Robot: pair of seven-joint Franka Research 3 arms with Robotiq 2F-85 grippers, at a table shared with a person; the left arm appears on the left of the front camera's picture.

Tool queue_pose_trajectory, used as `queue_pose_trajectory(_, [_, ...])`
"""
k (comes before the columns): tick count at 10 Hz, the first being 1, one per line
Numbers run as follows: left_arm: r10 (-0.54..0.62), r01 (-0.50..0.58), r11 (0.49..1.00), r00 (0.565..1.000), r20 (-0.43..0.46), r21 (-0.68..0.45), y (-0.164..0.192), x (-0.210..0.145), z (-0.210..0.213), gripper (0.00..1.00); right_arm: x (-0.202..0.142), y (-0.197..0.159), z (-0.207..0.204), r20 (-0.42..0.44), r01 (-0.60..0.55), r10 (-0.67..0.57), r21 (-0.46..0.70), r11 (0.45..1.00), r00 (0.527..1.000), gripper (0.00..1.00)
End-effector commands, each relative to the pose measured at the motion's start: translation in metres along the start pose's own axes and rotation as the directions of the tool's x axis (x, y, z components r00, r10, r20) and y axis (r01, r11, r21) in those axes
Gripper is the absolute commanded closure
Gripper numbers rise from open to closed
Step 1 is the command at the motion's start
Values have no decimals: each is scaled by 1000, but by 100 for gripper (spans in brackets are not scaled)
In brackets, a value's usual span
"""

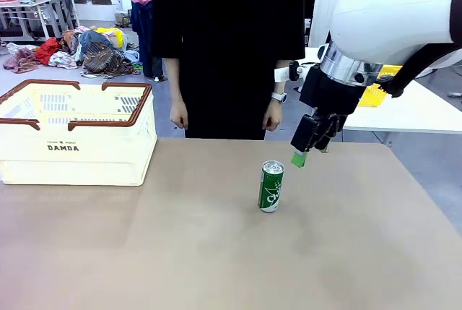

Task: Place the drinks into the Shopping basket.
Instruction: Pick up one drink and place it into the Shopping basket.

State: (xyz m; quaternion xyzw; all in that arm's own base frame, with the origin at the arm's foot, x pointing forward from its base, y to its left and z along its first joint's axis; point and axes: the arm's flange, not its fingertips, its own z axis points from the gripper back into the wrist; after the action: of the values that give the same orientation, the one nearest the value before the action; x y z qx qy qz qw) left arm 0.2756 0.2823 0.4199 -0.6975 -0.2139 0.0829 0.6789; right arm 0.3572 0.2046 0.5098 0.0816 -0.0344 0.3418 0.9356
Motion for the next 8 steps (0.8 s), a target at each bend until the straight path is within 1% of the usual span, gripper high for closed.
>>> queue_pose_trajectory(1, [-8, 8, 1000, 1000, 0, -16, -2, -4, -1, 0, 20, 11, -14, -13, 173, -174, -69, 983, 985, 0])
queue_pose_trajectory(2, [-8, 8, 1000, 1000, 0, -16, -2, -4, -1, 0, 31, 14, -26, -58, 243, -249, -92, 966, 967, 0])
queue_pose_trajectory(3, [-8, 8, 1000, 1000, 0, -16, -2, -4, -1, 0, 45, 14, -38, -85, 301, -312, -121, 946, 946, 0])
queue_pose_trajectory(4, [-8, 8, 1000, 1000, 0, -16, -2, -4, -1, 0, 60, 14, -48, -99, 340, -353, -123, 932, 931, 0])
queue_pose_trajectory(5, [-8, 8, 1000, 1000, 0, -16, -2, -4, -1, 0, 74, 11, -57, -84, 388, -402, -145, 910, 912, 0])
queue_pose_trajectory(6, [-8, 8, 1000, 1000, 0, -16, -2, -4, -1, 0, 83, 6, -64, -87, 442, -460, -171, 881, 884, 0])
queue_pose_trajectory(7, [-8, 8, 1000, 1000, 0, -16, -2, -4, -1, 0, 93, -1, -76, -95, 479, -506, -214, 851, 857, 0])
queue_pose_trajectory(8, [-8, 8, 1000, 1000, 0, -16, -2, -4, -1, 0, 98, -6, -85, -84, 496, -528, -246, 833, 845, 0])
